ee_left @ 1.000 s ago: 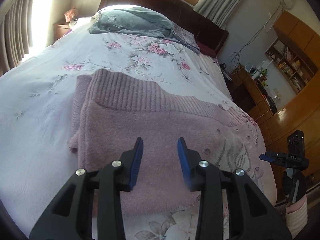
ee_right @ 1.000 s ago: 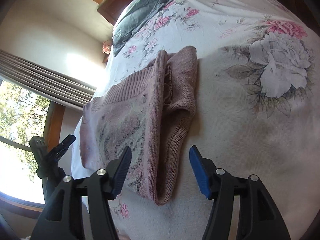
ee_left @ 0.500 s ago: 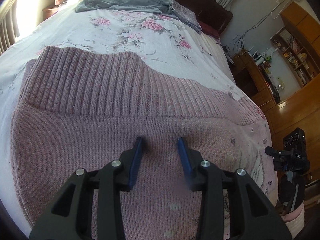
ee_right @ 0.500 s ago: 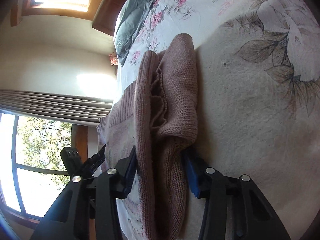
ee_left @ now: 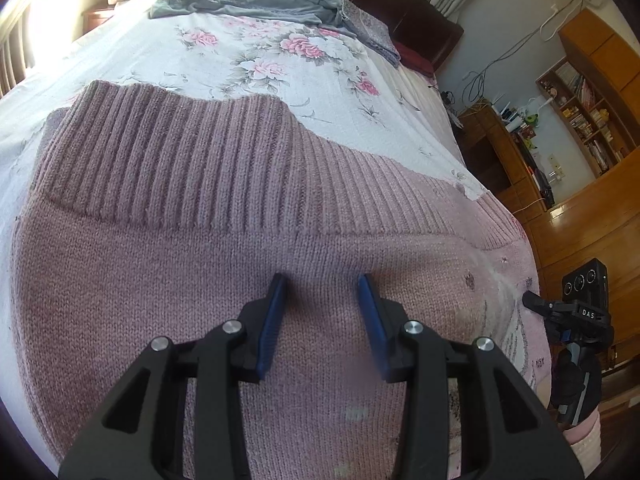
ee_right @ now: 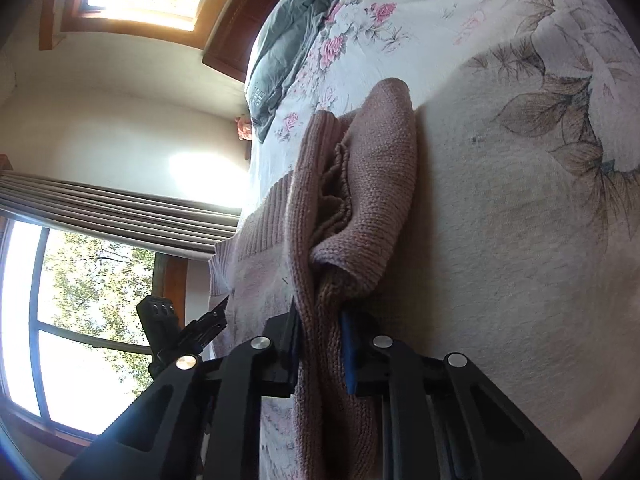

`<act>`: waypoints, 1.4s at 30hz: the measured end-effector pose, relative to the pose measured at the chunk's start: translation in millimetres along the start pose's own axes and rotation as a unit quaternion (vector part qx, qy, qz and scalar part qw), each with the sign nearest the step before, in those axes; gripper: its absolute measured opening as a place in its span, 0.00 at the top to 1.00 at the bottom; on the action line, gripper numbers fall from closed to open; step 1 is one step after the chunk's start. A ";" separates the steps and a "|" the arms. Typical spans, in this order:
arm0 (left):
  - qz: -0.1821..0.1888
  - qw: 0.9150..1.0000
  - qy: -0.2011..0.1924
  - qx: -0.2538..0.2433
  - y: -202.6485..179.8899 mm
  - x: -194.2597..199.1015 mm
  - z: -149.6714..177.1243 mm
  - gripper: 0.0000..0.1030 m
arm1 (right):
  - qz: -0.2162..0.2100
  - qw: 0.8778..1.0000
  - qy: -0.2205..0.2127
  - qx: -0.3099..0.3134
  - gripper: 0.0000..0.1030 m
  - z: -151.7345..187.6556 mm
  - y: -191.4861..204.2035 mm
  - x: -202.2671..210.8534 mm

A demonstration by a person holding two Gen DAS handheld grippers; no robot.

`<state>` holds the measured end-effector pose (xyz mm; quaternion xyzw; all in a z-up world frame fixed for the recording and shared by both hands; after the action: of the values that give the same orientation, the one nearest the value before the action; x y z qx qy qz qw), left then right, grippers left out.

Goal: Fold small clothes

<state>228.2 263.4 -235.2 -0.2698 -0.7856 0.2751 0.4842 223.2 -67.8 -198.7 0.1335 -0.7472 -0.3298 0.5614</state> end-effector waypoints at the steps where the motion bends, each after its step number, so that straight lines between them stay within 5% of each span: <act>1: 0.004 1.000 0.000 0.006 0.1 2.8 -0.1 0.64 | -0.003 1.000 -0.004 0.002 0.85 -2.8 7.5 4.2; 10: 0.025 0.999 -0.034 0.016 5.2 59.4 -1.7 0.57 | 0.024 0.990 -0.019 0.140 0.85 -9.0 135.7 15.7; 17: 0.020 0.997 -0.068 0.033 30.9 106.1 -1.0 0.54 | 0.058 0.957 0.023 0.283 0.85 32.7 231.8 -43.2; 23: 0.019 0.995 -0.087 0.052 49.6 129.7 2.2 0.54 | 0.126 0.930 0.107 0.328 0.85 83.7 234.3 -129.7; 27: 0.017 0.994 -0.093 0.052 51.4 138.5 3.8 0.54 | 0.137 0.927 0.122 0.328 0.85 98.7 228.5 -156.8; 32: 0.027 0.993 -0.096 0.057 50.4 141.3 3.3 0.53 | 0.136 0.923 0.120 0.338 0.75 105.3 229.8 -148.0; 34: 0.031 0.993 -0.097 0.056 46.7 140.9 2.4 0.53 | 0.121 0.926 0.109 0.340 0.60 104.5 234.3 -135.2; 36: 0.038 0.993 -0.097 0.055 43.1 140.6 1.0 0.52 | 0.117 0.926 0.086 0.350 0.56 106.1 237.3 -116.0; 40: 0.041 0.993 -0.097 0.052 37.3 140.2 -0.9 0.51 | 0.127 0.907 0.047 0.400 0.49 129.9 239.0 -80.7; 42: 0.049 0.993 -0.096 0.054 33.7 139.1 -1.5 0.51 | 0.152 0.881 0.034 0.447 0.42 151.6 237.3 -75.8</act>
<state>181.2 383.4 -172.9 -0.2538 -0.7983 0.3647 0.4065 148.5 204.6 -126.2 0.2659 -0.8067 0.1334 0.5107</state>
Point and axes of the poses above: each gripper's, at about its wrist camera, not at the fingertips, and x roughly against the way its jaws point, y to its left, z to its underside, the point moved 10 cm from there along -x, roughly the way its jaws point, and after that the axes turned 15 degrees about z, right-handed, at the moved point
